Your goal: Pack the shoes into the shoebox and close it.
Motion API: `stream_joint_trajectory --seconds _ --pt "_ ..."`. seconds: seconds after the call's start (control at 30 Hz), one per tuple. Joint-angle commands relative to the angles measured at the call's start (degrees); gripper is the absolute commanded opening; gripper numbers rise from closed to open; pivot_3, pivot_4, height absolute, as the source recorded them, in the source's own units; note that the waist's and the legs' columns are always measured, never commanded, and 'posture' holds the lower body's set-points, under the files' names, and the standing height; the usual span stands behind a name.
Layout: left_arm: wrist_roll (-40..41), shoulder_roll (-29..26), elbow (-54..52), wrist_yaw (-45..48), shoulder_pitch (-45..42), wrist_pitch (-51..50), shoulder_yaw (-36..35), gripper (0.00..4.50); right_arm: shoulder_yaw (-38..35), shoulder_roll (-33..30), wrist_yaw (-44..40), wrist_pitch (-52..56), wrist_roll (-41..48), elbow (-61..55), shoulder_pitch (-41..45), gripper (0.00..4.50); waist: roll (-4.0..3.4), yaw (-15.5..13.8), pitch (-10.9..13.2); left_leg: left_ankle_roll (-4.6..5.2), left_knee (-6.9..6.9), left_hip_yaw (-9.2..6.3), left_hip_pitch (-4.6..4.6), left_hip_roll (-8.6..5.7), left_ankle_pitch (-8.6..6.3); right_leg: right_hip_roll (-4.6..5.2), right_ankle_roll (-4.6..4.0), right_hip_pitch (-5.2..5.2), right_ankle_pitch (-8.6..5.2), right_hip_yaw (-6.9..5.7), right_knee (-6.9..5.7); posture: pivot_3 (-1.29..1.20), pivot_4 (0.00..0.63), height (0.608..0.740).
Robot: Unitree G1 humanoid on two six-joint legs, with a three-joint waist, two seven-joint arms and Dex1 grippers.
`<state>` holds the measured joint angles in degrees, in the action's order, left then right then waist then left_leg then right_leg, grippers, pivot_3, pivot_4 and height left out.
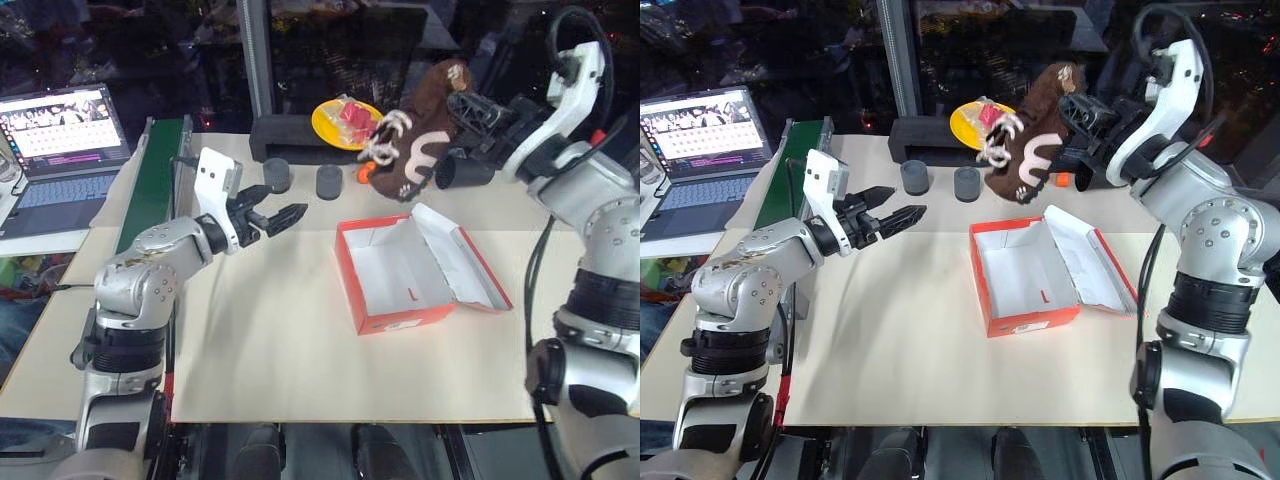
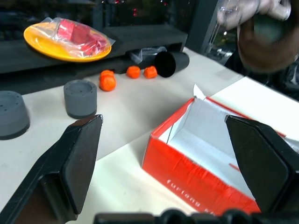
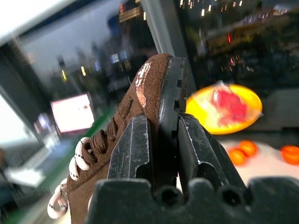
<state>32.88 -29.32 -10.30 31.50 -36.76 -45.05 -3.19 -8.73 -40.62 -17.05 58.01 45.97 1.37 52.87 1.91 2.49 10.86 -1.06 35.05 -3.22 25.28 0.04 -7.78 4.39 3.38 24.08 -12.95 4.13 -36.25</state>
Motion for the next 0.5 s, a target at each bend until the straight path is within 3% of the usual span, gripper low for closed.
stream_joint_trajectory --seconds 0.03,0.3,0.5 --pt "0.8 0.1 -4.0 1.1 0.9 0.4 -0.2 4.5 6.2 -4.3 -7.4 1.7 -5.2 1.3 -2.6 0.32 0.01 -0.1 0.0 0.0 0.0 -0.01 0.0 0.01 0.0 0.0 0.0 -0.01 0.0 -0.01 0.03 0.0 0.15 0.74" --pt "1.8 2.0 -6.6 -0.1 2.7 -1.0 -0.6 4.5 14.4 -7.3 -18.0 -2.4 -15.0 6.2 -6.2 0.32 0.0 0.1 0.0 0.0 0.07 -0.01 0.15 -0.01 0.0 0.01 0.02 0.08 0.01 0.0 0.01 0.0 0.15 0.74" --pt "1.2 2.3 -6.6 -0.2 2.5 -0.7 -0.4 4.5 21.5 -3.4 -23.5 -10.3 -25.4 20.0 -3.4 0.32 0.01 0.1 0.0 0.0 0.15 0.0 0.02 0.0 0.0 -0.01 0.02 -0.04 0.02 0.0 0.01 0.0 0.15 0.74"
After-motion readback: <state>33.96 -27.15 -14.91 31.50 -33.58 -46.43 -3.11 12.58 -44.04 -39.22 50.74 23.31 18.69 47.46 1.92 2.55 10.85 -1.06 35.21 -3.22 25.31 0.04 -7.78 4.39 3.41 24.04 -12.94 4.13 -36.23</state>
